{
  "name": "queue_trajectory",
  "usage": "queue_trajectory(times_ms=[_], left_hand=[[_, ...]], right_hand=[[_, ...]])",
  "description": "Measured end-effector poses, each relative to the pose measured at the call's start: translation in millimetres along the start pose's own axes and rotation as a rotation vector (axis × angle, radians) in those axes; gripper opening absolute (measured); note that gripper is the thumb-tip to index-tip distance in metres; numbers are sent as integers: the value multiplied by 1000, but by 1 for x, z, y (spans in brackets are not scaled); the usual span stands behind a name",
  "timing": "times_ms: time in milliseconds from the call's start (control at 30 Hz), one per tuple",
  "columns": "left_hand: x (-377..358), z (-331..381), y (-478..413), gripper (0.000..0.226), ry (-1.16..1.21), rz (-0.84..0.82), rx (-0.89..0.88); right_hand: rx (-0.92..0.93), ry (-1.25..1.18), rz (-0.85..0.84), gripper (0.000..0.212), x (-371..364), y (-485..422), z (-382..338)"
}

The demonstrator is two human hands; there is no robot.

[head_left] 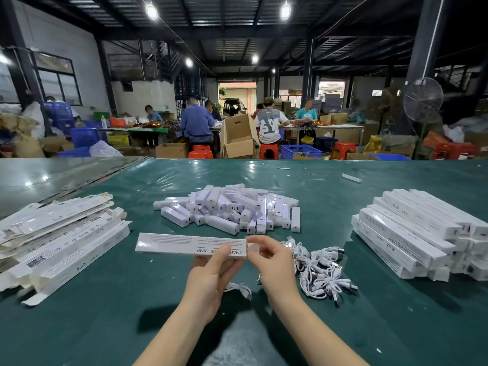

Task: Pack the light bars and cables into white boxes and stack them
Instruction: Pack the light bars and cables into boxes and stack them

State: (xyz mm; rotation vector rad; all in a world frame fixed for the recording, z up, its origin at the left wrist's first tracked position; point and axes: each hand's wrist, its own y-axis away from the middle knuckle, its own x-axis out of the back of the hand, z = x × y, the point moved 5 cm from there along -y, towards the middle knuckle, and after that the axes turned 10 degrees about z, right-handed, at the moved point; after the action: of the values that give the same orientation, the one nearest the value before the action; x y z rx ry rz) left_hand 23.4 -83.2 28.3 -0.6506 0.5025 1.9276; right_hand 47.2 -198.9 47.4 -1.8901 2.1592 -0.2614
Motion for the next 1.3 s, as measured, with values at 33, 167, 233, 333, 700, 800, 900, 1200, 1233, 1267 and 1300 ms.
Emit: queue_trajectory(times_ms=[33, 167, 233, 333, 700, 800, 900, 1200, 1233, 1267, 1300], left_hand=[[0, 0, 0, 22, -12, 1, -3], [0, 4, 1, 12, -13, 11, -35], [0, 5, 1, 13, 5, 13, -43], [-1, 4, -1, 12, 19, 8, -34], [-2, -4, 0, 26, -67, -57, 23], [-2, -3, 1, 28, -57, -78, 32], [-1, -3, 0, 26, -68, -88, 34], [-1, -6, -2, 18, 31, -17, 52], [-1, -6, -2, 17, 48, -17, 67], [-2, -6, -2, 19, 72, -20, 86], [-3, -6, -3, 20, 102, -21, 107]], right_hand=[[18, -12, 3, 38, 0, 1, -2], [-18, -126, -22, 44, -4, 3, -2], [-78, -196, -40, 30, -6, 2, -1], [-156, -321, -43, 18, -5, 2, 0], [-202, -476, 22, 21, 1, -3, 0], [-253, -545, 11, 21, -1, -4, 1], [-252, -539, 4, 21, 1, -5, 2], [-57, -333, 36, 26, -3, 1, -5], [-59, -337, 29, 27, -5, 3, -5], [-67, -350, 15, 27, -6, 5, -5], [-85, -375, -5, 28, -9, 6, -5]])
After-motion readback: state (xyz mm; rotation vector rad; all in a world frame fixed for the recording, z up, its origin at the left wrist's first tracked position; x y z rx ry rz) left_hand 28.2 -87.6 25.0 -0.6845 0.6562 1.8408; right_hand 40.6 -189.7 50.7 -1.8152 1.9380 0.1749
